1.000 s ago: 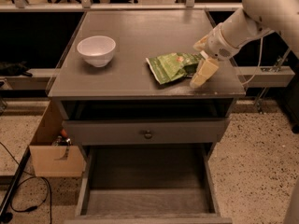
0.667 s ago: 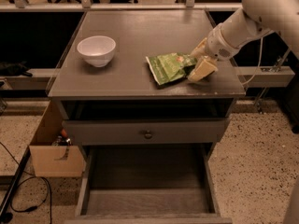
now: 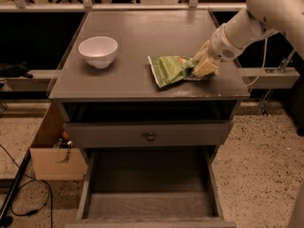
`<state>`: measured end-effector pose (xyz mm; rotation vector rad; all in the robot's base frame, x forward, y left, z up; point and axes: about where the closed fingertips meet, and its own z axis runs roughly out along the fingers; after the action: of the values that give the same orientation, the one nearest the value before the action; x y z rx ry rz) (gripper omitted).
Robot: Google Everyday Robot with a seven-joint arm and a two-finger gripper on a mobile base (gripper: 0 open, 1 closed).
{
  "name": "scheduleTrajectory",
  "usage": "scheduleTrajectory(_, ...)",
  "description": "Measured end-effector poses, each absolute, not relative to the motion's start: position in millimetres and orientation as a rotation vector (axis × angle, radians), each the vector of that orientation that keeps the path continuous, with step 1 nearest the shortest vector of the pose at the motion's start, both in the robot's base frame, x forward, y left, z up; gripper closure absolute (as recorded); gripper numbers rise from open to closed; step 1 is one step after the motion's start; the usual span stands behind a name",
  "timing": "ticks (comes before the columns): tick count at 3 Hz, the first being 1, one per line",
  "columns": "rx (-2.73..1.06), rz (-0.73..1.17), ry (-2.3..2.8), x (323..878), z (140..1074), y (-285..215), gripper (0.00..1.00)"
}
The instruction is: Place green jalapeno chip bag into middle drawer
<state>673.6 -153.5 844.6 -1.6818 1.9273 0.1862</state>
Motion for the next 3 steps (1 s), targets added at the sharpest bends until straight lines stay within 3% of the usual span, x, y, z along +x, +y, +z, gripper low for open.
scheduleTrajectory(1,-1.682,0.186,1.927,673.6,844.6,-153.4,1.00)
scheduleTrajectory(3,-1.639,0.176,1.920,657.4,863.3,-170.2,1.00)
